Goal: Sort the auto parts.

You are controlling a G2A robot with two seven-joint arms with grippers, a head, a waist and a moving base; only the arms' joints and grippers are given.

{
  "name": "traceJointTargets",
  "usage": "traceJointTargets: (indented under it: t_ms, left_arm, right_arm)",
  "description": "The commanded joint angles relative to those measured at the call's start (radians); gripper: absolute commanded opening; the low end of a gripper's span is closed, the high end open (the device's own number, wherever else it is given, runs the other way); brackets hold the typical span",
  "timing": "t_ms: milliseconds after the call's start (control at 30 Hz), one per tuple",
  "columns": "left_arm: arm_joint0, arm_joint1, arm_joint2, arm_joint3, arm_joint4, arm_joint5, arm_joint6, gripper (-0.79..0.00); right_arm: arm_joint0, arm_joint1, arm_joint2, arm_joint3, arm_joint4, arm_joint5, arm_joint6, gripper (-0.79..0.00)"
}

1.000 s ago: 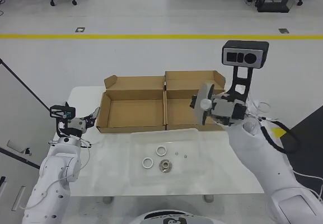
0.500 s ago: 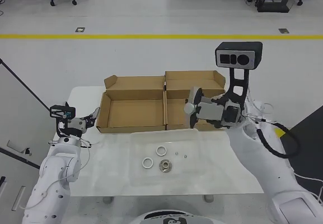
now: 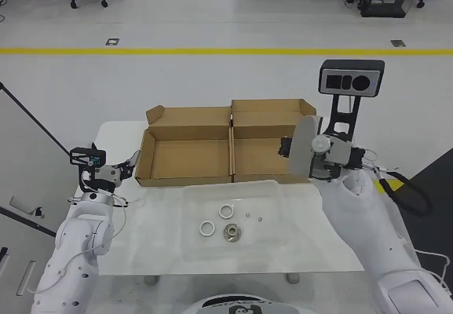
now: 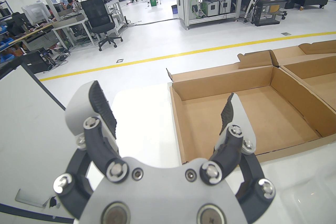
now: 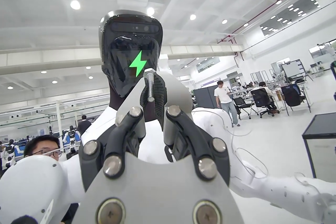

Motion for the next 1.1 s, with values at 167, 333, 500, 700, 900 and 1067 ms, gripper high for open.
traceJointTargets:
  t_ms: [167,333,500,700,900,1067]
  left_arm:
    - [0.0,0.0,0.0,0.0,0.0,0.0,0.0,0.0]
    - [0.0,0.0,0.0,0.0,0.0,0.0,0.0,0.0]
    - [0.0,0.0,0.0,0.0,0.0,0.0,0.0,0.0]
    - [0.0,0.0,0.0,0.0,0.0,0.0,0.0,0.0]
    - [0.0,0.0,0.0,0.0,0.0,0.0,0.0,0.0]
    - [0.0,0.0,0.0,0.0,0.0,0.0,0.0,0.0]
  right_arm:
    - [0.0,0.0,0.0,0.0,0.0,0.0,0.0,-0.785]
    - [0.0,0.0,0.0,0.0,0.0,0.0,0.0,-0.785]
    - [0.0,0.0,0.0,0.0,0.0,0.0,0.0,-0.785]
    - [0.0,0.0,0.0,0.0,0.0,0.0,0.0,-0.785]
    - [-0.005,0.016,0.084,0.008,-0.178,0.099,-0.013,-0.785]
    - [-0.023,0.049,0.238,0.009,-0.404,0.25,0.055,-0.785]
